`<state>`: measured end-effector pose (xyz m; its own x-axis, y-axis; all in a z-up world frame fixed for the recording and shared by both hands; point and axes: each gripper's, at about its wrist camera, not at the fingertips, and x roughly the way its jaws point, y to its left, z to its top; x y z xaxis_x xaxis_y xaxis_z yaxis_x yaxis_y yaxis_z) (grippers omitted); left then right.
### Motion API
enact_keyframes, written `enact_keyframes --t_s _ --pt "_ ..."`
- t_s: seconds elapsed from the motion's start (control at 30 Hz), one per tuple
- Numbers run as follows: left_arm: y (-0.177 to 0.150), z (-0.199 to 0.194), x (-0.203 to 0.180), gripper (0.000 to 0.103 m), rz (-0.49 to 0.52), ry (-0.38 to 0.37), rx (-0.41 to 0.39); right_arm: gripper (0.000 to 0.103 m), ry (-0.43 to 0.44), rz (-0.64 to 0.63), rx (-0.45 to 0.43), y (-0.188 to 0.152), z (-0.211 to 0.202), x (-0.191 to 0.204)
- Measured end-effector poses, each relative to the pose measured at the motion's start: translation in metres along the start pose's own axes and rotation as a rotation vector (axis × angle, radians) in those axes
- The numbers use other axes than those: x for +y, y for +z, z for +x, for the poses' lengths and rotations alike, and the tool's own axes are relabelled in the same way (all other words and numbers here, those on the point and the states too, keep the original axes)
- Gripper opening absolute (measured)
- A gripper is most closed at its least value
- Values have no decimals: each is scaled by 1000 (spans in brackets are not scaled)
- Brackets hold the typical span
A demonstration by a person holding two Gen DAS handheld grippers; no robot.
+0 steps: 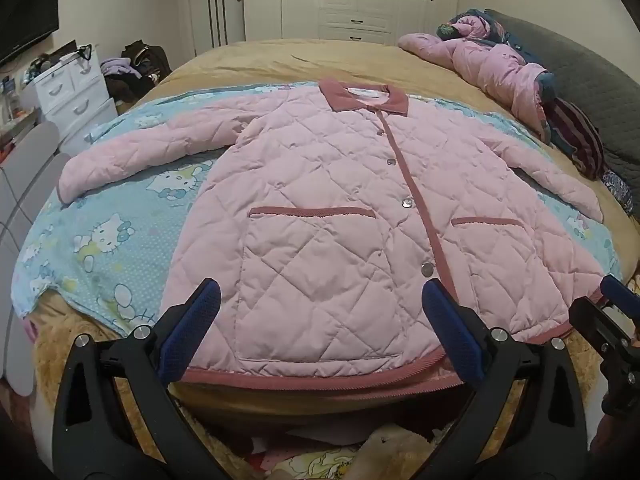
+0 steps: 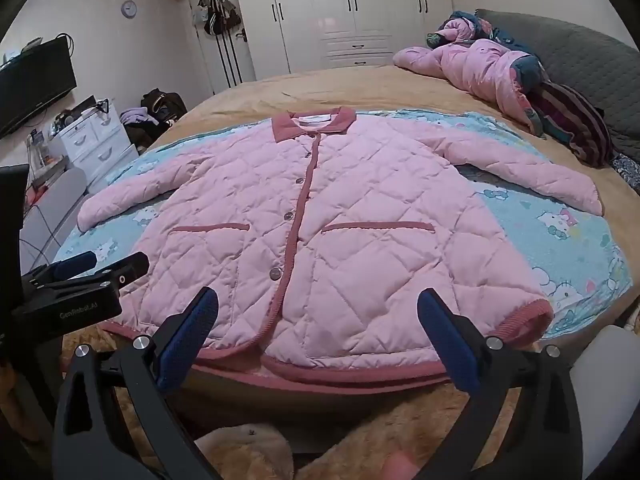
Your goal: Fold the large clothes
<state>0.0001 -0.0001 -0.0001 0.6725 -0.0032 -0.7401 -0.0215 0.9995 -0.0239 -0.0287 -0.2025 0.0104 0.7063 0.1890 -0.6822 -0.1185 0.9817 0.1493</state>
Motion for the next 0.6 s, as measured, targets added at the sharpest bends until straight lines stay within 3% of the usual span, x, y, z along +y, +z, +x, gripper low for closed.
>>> enact_keyframes --t_s 0.6 --pt "1 -2 3 94 -7 9 -11 99 21 10 -2 -2 -2 4"
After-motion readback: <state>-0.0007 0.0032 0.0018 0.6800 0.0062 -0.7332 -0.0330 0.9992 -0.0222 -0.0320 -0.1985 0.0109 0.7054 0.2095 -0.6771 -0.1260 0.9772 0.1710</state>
